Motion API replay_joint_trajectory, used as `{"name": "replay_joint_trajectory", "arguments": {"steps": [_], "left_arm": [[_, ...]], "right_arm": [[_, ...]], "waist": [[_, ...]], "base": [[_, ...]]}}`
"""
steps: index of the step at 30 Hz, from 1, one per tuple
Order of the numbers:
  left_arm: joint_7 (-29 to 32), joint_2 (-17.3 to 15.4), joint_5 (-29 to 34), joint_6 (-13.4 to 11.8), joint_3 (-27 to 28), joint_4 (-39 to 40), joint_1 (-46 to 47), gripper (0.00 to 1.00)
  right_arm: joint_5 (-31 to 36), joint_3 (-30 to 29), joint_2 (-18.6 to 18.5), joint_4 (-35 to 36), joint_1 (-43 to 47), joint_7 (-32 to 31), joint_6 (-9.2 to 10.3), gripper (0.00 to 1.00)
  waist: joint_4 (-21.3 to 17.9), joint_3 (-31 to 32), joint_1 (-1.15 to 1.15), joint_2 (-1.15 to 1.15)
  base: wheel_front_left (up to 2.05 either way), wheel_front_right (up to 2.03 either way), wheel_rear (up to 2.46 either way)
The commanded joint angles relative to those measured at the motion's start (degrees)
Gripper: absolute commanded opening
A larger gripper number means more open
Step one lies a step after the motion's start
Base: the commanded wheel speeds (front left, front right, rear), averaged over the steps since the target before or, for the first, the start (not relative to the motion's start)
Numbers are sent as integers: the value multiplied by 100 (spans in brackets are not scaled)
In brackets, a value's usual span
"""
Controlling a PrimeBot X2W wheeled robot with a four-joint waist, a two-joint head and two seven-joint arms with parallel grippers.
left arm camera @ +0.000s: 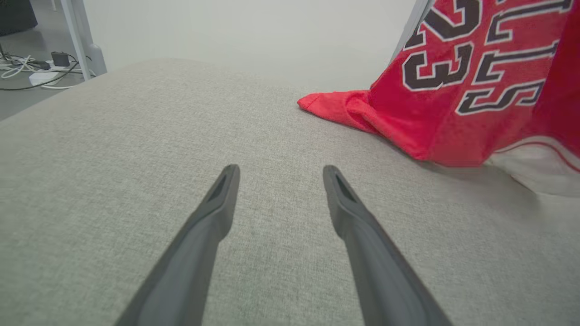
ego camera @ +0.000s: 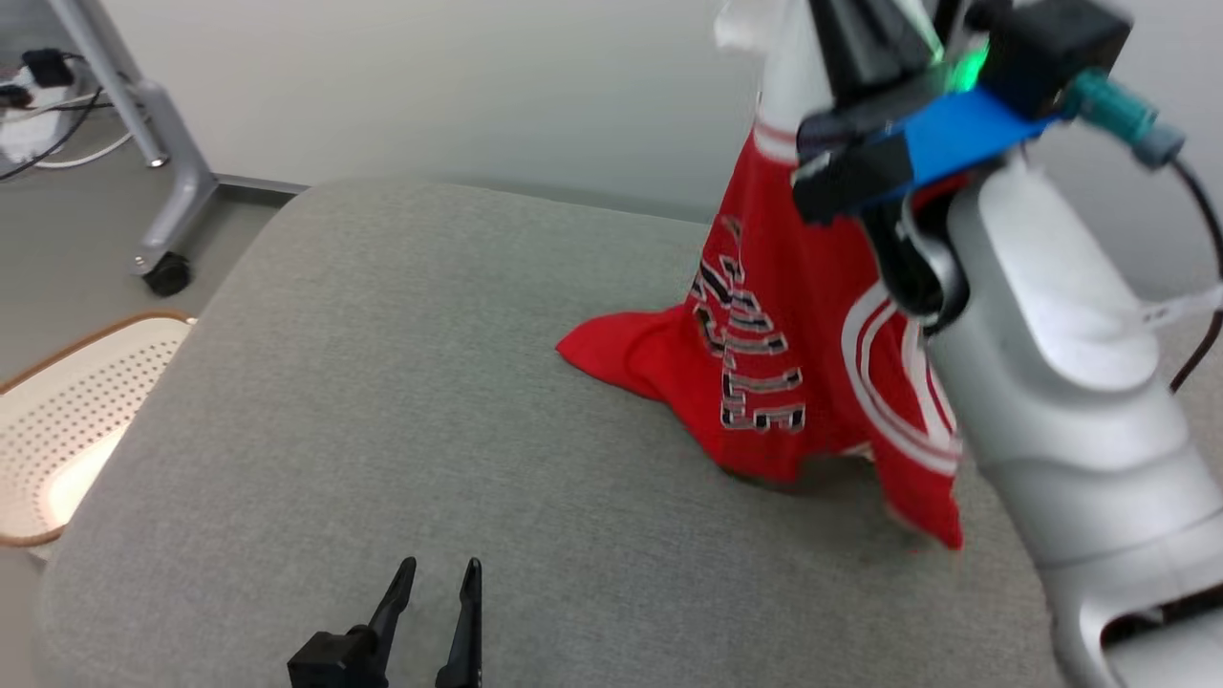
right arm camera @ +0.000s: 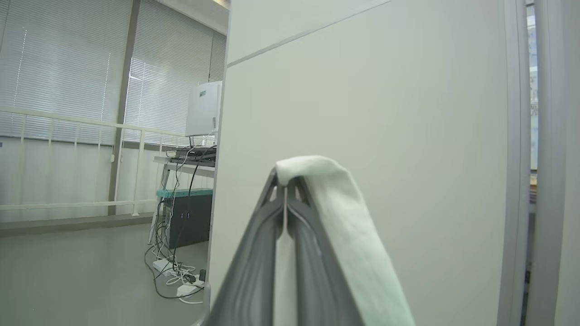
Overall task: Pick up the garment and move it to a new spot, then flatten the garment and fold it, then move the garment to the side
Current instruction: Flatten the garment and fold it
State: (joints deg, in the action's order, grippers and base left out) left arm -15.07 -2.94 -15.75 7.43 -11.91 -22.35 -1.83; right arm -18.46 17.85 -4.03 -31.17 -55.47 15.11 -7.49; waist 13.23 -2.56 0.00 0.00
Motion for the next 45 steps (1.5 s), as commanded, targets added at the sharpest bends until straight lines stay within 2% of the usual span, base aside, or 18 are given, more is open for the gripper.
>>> {"name": "replay_joint_trajectory", "arguments": {"steps": [1, 7, 10, 13, 19, 22, 26, 31, 32, 37, 40, 45], "left_arm": [[-13, 0, -42, 10, -36, -26, 91, 100], [-13, 1, -50, 10, -166, -152, -65, 100], [-13, 1, -29, 11, -158, -174, -133, 100], [-13, 0, -58, 11, -76, -151, -188, 100], [-13, 0, -87, 11, -50, -156, -190, 100], [-14, 1, -92, 11, -22, -136, -107, 100], [-13, -1, -55, 11, 71, -143, -50, 100], [-13, 1, -23, 11, 243, -145, -39, 100], [-13, 1, -23, 11, 243, -145, -39, 100], [-13, 1, 20, 11, 356, -135, -70, 100], [-13, -1, 15, 11, 408, -155, -125, 100], [-13, 0, 5, 11, 394, -177, -171, 100]], "right_arm": [[80, 32, -47, -71, -352, 3, 0, 0], [261, 450, -210, -369, -1805, 3, 1, 0], [203, 555, -371, -468, -2122, 3, 1, 0], [88, 724, -639, -590, -2020, 2, 1, 0], [-369, 1107, -1279, -735, -1124, 3, 1, 0], [-710, 1102, -1592, -605, -279, 2, 1, 0], [-1175, 911, -1829, -313, 1150, 3, 0, 0], [-1607, 642, -1845, -118, 2980, 4, 0, 0], [-1607, 642, -1845, -118, 2980, 4, 0, 0], [-1733, 354, -1638, -63, 4279, 3, 0, 0], [-1745, 219, -1476, -57, 4744, 4, 0, 0], [-1637, -25, -1304, -1, 4923, 3, 0, 0]], "waist": [[182, -58, 0, 0], [689, 65, 0, 0], [803, 127, 0, 0], [788, 147, 0, 0], [453, 43, 0, 0], [246, -13, 0, 0], [-10, -16, 0, 0], [-300, 17, 0, 0], [-300, 17, 0, 0], [-506, 95, 0, 0], [-610, 142, 0, 0], [-674, 172, 0, 0]], "base": [[0, 0, 0], [0, 0, 0], [0, 0, 0], [0, 0, 0], [0, 0, 0], [0, 0, 0], [0, 0, 0], [0, 0, 0], [0, 0, 0], [0, 0, 0], [0, 0, 0], [0, 0, 0]]}}
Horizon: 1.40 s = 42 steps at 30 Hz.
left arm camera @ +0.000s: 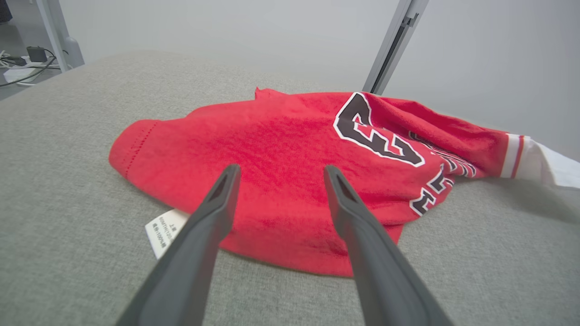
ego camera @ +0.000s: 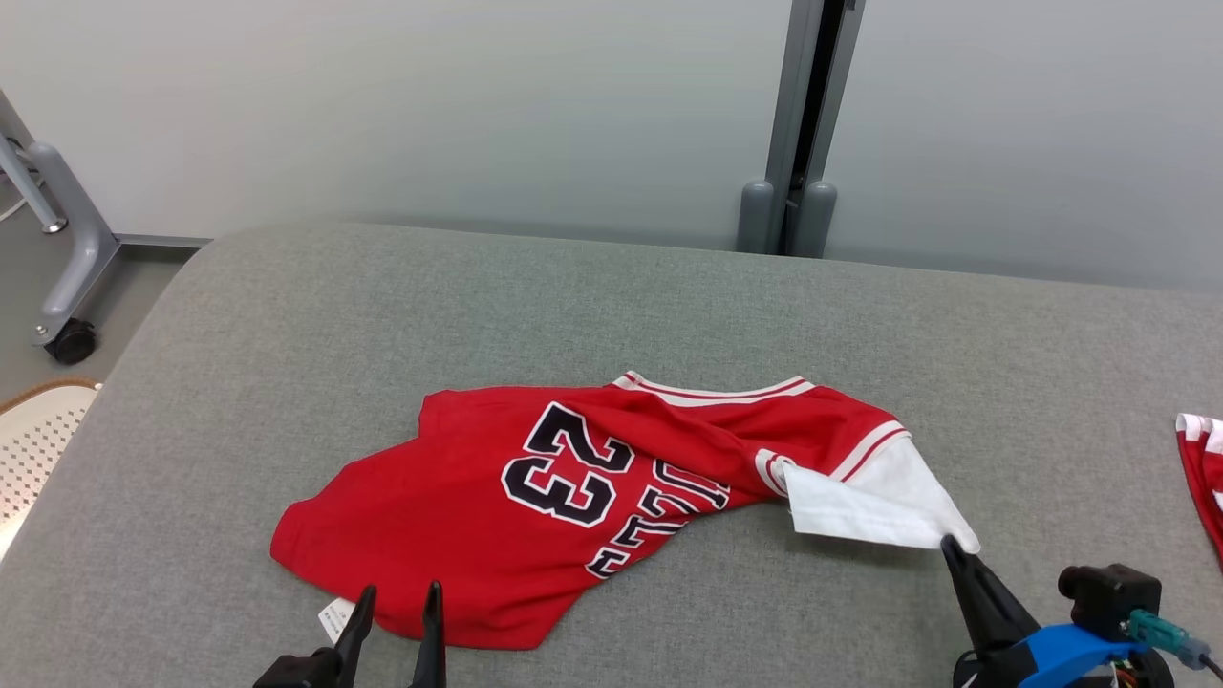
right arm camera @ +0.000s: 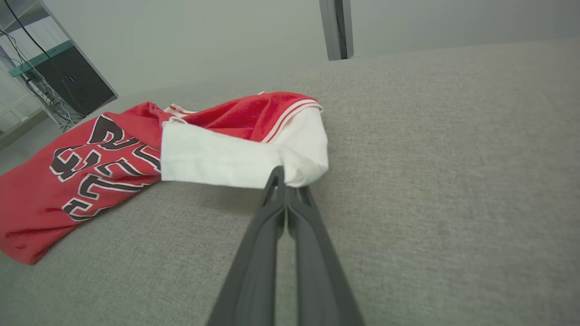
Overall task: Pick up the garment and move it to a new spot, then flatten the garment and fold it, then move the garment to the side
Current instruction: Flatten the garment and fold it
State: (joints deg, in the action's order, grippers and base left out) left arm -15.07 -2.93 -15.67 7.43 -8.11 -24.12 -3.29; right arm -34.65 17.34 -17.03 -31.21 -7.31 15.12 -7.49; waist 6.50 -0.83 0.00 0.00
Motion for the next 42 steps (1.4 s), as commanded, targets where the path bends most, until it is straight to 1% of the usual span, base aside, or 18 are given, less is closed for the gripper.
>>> {"name": "replay_joint_trajectory", "arguments": {"steps": [1, 5, 7, 9, 13, 14, 15, 17, 21, 25, 28, 32, 37, 42], "left_arm": [[-13, -1, -5, 11, 0, -10, -37, 100], [-13, -2, -46, 11, -61, -22, -67, 100], [-13, -1, -77, 11, -59, -25, -94, 100], [-13, -1, -77, 11, -39, -26, -108, 100], [-13, -1, -39, 11, 20, -31, -109, 100], [-13, 0, -34, 11, 28, -33, -86, 100], [-13, -1, -29, 11, 42, -33, -57, 100], [-13, 0, -42, 11, 33, -25, 30, 100], [-13, -1, -69, 11, 15, 18, 214, 100], [-13, 1, -72, 11, -121, -66, 670, 100], [-14, -48, -198, 11, -325, -415, 1249, 100], [48, -260, -427, 11, -615, -1217, 2286, 100], [608, -456, -792, 11, -890, -2109, 3368, 100], [1084, -575, -1256, 10, -1261, -2626, 3927, 100]], "right_arm": [[21, -17, 34, -8, 137, 2, 0, 0], [146, -179, 129, -71, 263, 3, 0, 0], [236, -358, 116, -145, 359, 2, 1, 0], [366, -637, 107, -254, 434, 3, 1, 0], [886, -1163, 121, -468, 489, 3, 1, 0], [1069, -1332, 139, -536, 483, 2, 1, 24], [1261, -1499, 166, -615, 473, 3, 1, 100], [1609, -1802, 328, -548, 391, 2, 0, 100], [2234, -2139, 628, -207, 313, 3, 1, 100], [2589, -2234, 951, 56, 220, 2, 0, 100], [2719, -2207, 1063, 162, 123, 3, 1, 100], [2791, -2097, 1151, 240, -27, 2, 1, 100], [2826, -1978, 1218, 353, -191, 2, 1, 100], [2829, -1935, 1280, 423, -263, 2, 0, 100]], "waist": [[-3, 11, 0, 0], [16, 54, 0, 0], [10, 78, 0, 0], [-8, 94, 0, 0], [-58, 71, 0, 0], [-68, 58, 0, 0], [-76, 44, 0, 0], [-89, 5, 0, 0], [-138, -77, 0, 0], [-193, -207, 0, 0], [-238, -335, 0, 0], [-349, -551, 0, 0], [-531, -807, 0, 0], [-678, -995, 0, 0]], "base": [[0, 0, 0], [0, 0, 0], [0, 0, 0], [0, 0, 0], [0, 0, 0], [0, 0, 0], [0, 0, 0], [0, 0, 0], [0, 0, 0], [0, 0, 0], [0, 0, 0], [0, 0, 0], [0, 0, 0], [0, 0, 0]]}}
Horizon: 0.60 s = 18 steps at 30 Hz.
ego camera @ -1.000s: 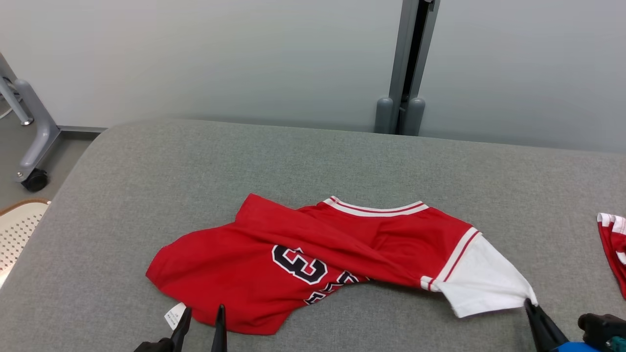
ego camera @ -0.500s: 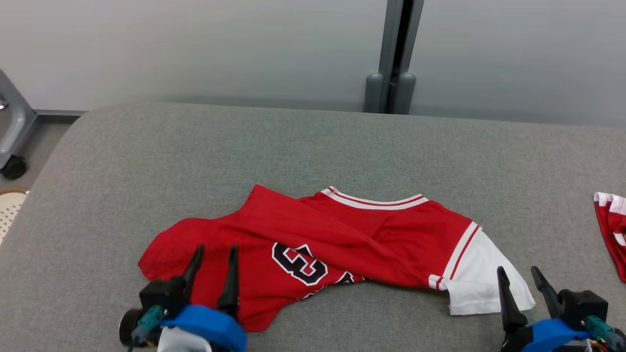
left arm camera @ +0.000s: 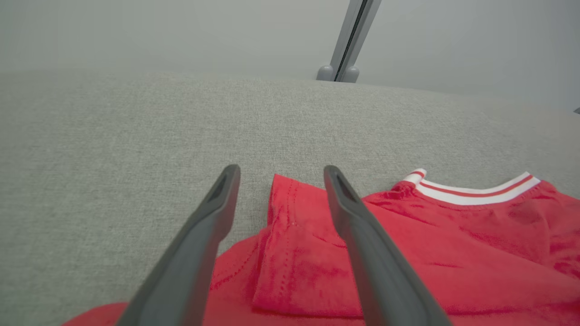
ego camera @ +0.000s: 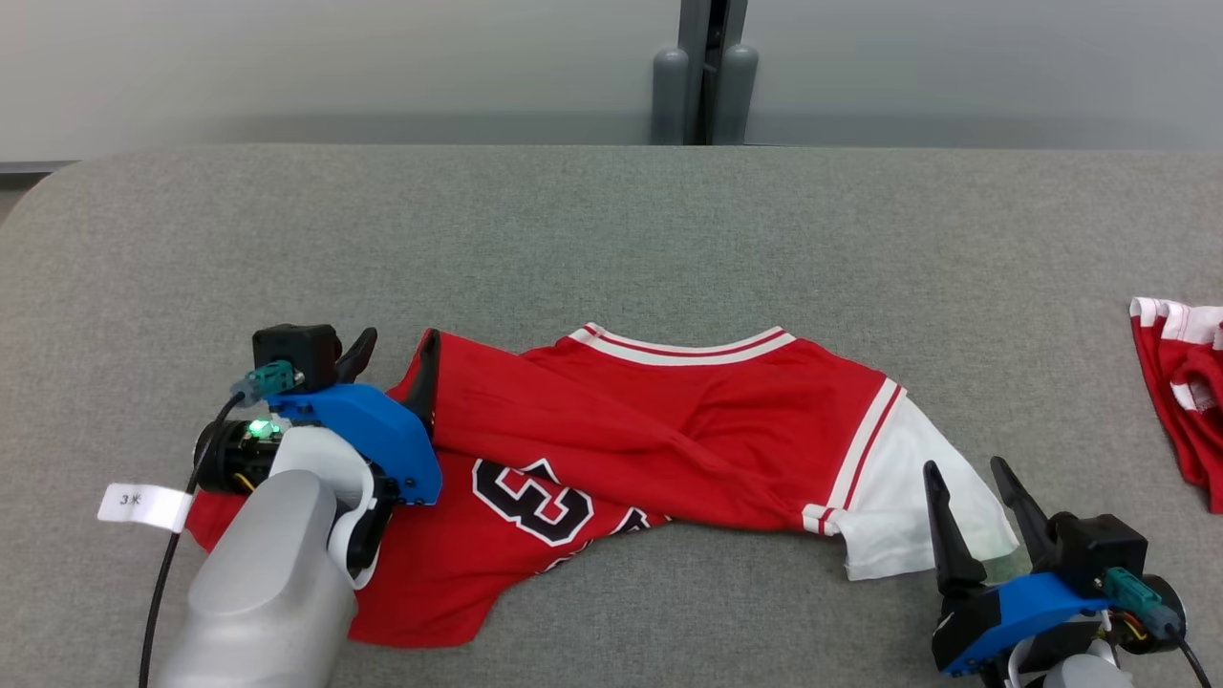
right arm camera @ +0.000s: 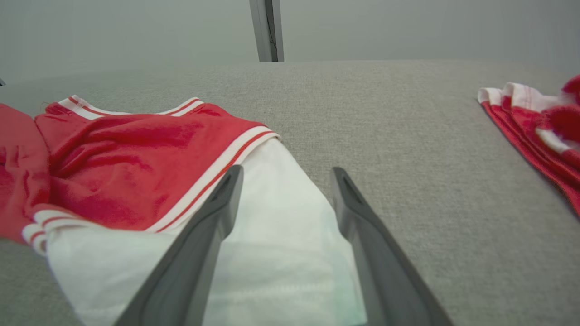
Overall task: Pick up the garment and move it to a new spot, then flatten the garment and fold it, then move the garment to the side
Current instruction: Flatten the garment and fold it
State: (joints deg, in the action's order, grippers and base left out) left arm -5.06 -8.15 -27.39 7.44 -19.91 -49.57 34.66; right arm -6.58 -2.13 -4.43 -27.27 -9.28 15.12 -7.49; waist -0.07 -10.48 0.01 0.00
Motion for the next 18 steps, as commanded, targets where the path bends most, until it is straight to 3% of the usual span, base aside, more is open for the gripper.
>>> {"name": "replay_joint_trajectory", "arguments": {"steps": [1, 14, 15, 17, 18], "left_arm": [[183, -50, -205, 9, -155, -155, 167, 100], [574, -270, -1127, 9, -1003, -565, 395, 100], [578, -301, -1172, 9, -1054, -584, 407, 54], [611, -319, -1284, 9, -1167, -613, 423, 16], [645, -321, -1336, 9, -1242, -602, 419, 3]], "right_arm": [[26, 14, 29, 29, -76, 2, 0, 100], [8, 94, 106, -38, -175, 2, 1, 100], [3, 108, 109, -45, -177, 2, 0, 100], [-1, 124, 115, -57, -196, 2, 0, 100], [-2, 130, 116, -58, -201, 2, 0, 100]], "waist": [[-42, -58, -1, 0], [-150, -179, -1, 0], [-155, -180, -1, 0], [-163, -183, -1, 0], [-166, -182, -1, 0]], "base": [[0, 0, 0], [0, 0, 0], [0, 0, 0], [0, 0, 0], [0, 0, 0]]}}
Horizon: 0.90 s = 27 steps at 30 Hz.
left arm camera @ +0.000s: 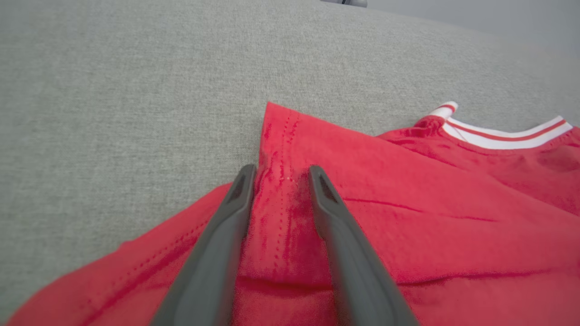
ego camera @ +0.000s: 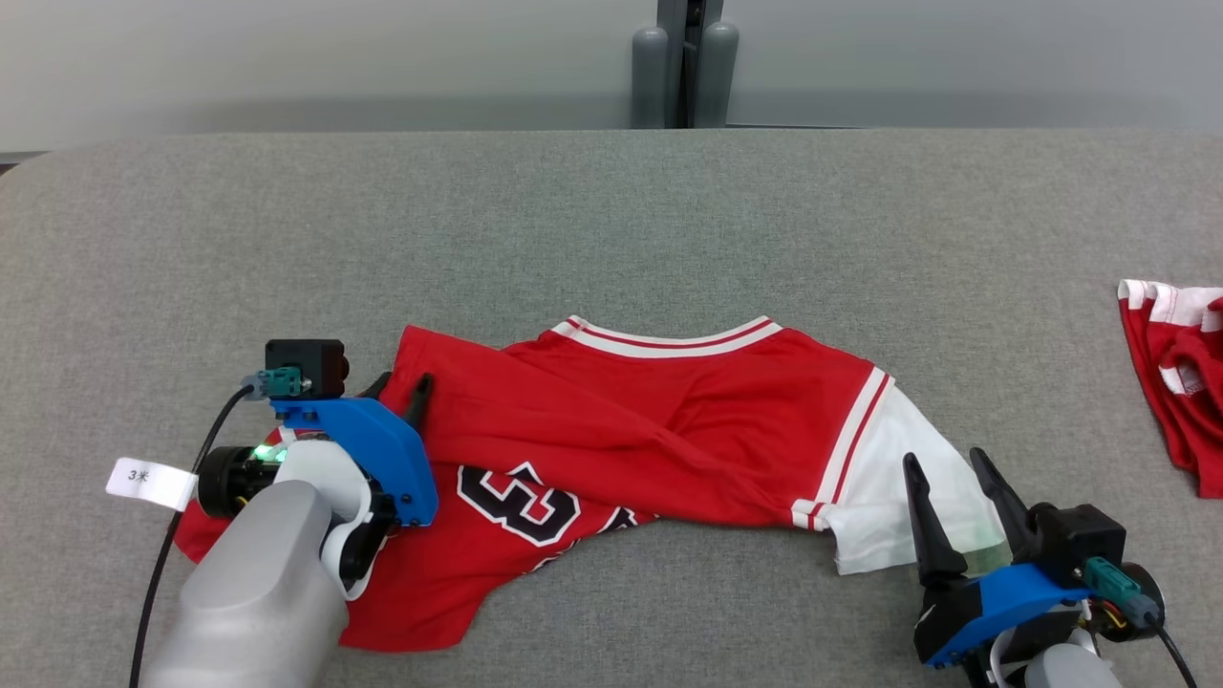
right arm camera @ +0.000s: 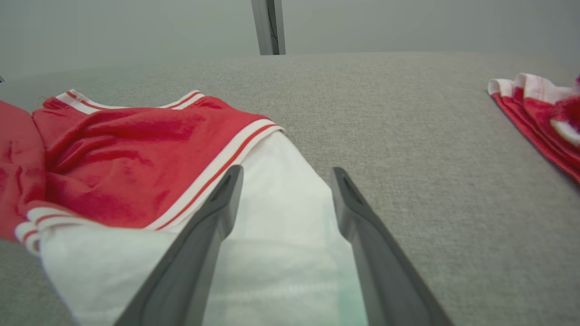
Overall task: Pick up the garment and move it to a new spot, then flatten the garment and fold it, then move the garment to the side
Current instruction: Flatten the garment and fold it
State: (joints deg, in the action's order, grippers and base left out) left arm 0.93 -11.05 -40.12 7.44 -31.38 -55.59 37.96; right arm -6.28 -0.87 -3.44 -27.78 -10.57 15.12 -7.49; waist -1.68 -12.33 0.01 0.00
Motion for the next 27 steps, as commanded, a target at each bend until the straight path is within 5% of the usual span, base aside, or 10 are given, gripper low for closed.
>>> {"name": "replay_joint_trajectory", "arguments": {"steps": [1, 9, 19, 27], "left_arm": [[70, -47, -131, 9, -160, 17, 93, 0], [-491, -297, -350, 9, -528, 341, 371, 0], [-1523, -684, -239, 9, -1116, 1387, 2074, 0], [-1608, -649, -187, -15, -583, 1717, 1721, 0]], "right_arm": [[-36, 6, 19, -10, -78, 2, 1, 100], [-84, -33, 28, -34, -77, 2, 0, 100], [-183, 20, 49, -114, 46, 2, 0, 100], [-387, -44, 51, -206, 282, 2, 0, 100]], "waist": [[-7, 1, -1, 0], [-48, 55, -1, 0], [-175, 189, -1, 0], [-39, 348, -1, 0]], "base": [[0, 0, 0], [0, 0, 0], [0, 0, 0], [0, 0, 0]]}}
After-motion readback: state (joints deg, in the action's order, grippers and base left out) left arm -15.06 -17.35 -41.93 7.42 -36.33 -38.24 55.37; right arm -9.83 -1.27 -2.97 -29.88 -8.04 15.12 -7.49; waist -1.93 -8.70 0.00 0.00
